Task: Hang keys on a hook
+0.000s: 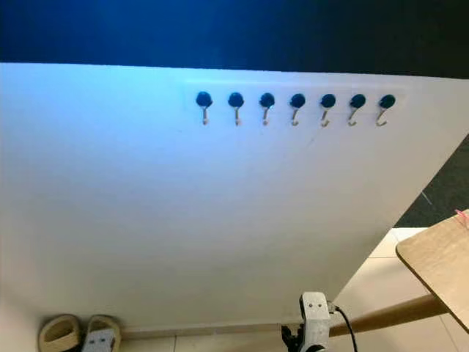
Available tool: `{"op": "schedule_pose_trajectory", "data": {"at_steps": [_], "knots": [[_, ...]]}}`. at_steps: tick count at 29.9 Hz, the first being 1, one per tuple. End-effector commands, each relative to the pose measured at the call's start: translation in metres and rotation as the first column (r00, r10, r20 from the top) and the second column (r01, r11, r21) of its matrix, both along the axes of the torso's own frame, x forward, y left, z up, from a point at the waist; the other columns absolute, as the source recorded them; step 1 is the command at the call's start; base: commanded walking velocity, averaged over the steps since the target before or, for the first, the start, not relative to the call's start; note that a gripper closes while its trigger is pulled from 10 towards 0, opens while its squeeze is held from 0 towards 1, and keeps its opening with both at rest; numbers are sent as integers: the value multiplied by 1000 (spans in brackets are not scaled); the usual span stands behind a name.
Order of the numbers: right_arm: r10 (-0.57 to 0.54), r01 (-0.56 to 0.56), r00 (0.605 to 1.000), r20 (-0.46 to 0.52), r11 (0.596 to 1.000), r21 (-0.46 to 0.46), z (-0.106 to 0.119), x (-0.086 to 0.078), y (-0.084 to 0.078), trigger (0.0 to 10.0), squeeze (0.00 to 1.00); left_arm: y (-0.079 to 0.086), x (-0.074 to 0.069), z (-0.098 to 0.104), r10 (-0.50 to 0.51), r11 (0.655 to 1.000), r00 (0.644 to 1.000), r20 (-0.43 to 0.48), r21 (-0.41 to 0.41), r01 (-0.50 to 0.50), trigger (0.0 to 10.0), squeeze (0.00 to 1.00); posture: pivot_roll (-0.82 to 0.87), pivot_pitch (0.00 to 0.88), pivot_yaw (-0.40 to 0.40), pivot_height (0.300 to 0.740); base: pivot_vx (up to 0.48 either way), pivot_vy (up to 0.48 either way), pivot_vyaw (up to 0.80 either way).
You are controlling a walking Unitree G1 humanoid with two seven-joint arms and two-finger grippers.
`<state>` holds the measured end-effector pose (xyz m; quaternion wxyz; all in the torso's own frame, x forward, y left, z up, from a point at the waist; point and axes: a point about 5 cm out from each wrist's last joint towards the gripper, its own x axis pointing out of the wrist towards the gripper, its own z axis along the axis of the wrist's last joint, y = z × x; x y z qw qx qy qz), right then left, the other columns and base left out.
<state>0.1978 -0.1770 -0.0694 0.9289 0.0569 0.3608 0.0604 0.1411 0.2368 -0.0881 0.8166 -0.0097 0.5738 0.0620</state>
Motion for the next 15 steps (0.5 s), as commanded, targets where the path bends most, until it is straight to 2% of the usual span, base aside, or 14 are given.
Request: {"op": "schedule_pose_trajectory", "data": {"at_steps": [1,2,4,5,6,7,8,9,10,11,12,13,14,15], "knots": [[-1,0,999,-48,1000,-21,-6,-10,-5,10000,0,6,-3,-1,-137,983,990,-36,114,140,10000,0,75,85,-30,740,0,0,0],[0,-1,999,-50,1000,-23,-6,-11,-5,10000,0,8,-2,0,-222,959,973,-60,169,230,10000,0,75,85,-30,740,0,0,0],[-13,12,999,-53,1000,-25,-7,-12,-6,10000,0,2,-7,-4,159,987,987,-19,-29,-160,10000,0,68,83,-23,740,0,0,0],[-16,15,998,-54,1000,-25,-7,-12,-6,10000,0,9,-8,-3,2,996,999,-37,93,1,10000,0,68,83,-23,740,0,0,0],[-16,15,998,-54,1000,-25,-7,-12,-6,10000,0,9,-8,-3,2,996,999,-37,93,1,10000,0,68,83,-23,740,0,0,0],[-16,15,998,-56,1000,-27,-7,-12,-6,10000,0,16,-3,0,-326,892,939,-106,296,343,10000,0,68,83,-23,740,0,0,0],[-19,18,998,-56,999,-27,-7,-11,-6,10000,0,16,-6,-1,-257,926,963,-83,264,270,10000,0,68,83,-23,740,0,0,0],[-29,27,998,-56,999,-24,-7,-11,-6,10000,0,4,-8,-5,312,946,950,-25,-85,-313,10000,0,66,83,-22,740,0,0,0],[-24,23,998,-56,999,-25,-7,-11,-5,10000,0,15,-4,-1,-71,977,996,-63,197,82,10000,0,69,83,-25,740,0,0,0],[-21,19,998,-56,999,-26,-7,-11,-5,10000,0,20,3,3,-396,834,910,-127,364,414,10000,0,69,82,-26,740,0,0,0],[-22,21,998,-56,999,-25,-7,-11,-5,10000,0,14,3,1,-139,960,990,-26,241,141,10000,0,69,84,-26,740,0,0,0],[-23,22,998,-57,999,-23,-7,-11,-4,10000,0,9,1,-1,174,984,985,7,41,-175,10000,0,69,84,-26,740,0,0,0],[-16,15,998,-58,1000,-25,-7,-11,-3,10000,0,14,7,3,-176,950,984,-39,256,180,10000,0,72,83,-29,740,0,0,0],[-16,15,998,-58,1000,-25,-7,-11,-3,10000,0,14,7,3,-176,950,984,-39,256,180,10000,0,72,83,-29,740,0,0,0]]}}
